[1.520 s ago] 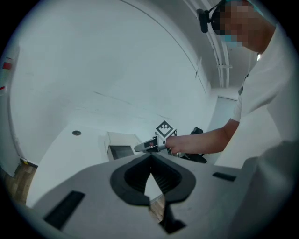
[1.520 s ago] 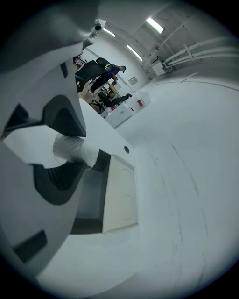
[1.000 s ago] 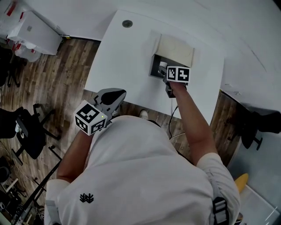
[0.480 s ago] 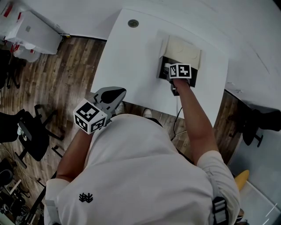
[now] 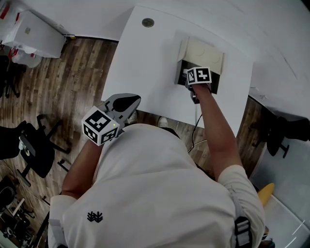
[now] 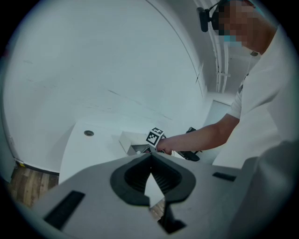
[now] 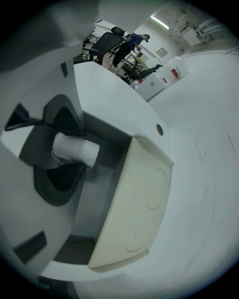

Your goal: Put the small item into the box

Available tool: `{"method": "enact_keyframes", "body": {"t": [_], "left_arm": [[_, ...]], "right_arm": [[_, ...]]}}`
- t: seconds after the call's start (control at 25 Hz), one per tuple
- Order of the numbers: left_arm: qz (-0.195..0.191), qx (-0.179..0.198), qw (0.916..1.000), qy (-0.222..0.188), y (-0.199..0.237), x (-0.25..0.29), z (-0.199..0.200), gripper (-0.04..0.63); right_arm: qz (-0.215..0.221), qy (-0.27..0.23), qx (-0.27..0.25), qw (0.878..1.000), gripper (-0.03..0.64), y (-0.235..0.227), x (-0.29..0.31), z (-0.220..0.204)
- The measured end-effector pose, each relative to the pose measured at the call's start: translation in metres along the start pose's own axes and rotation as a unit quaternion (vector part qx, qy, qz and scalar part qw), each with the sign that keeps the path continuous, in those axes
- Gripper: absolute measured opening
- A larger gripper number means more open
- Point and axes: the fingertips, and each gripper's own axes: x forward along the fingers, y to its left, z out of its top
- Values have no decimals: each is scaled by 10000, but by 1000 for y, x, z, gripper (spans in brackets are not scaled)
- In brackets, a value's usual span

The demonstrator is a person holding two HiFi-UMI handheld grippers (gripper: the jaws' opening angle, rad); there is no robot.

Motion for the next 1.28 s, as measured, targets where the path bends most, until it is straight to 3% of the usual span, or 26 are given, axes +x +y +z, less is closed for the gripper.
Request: {"method": "enact_keyframes", "body": {"t": [0.56,0.88,1.12,1.28], "left_arm": [[-96,22,9999,22,-10,8,0,6],[-154,100,9998,5,-29,21,1,6],[-238,169,9996,31,-51,35,-1,6],[-281,174,9994,63,-64,45,-5,6]], "right_arm": [[27,-213,-36,9998,213,3,-13,6],[179,-683,-22,9975,207,1,-42,1],[316,-1088,-117,9935,164,3,-71,-12],[435,-1323,-191,9901,95,10,-93,-26]]}}
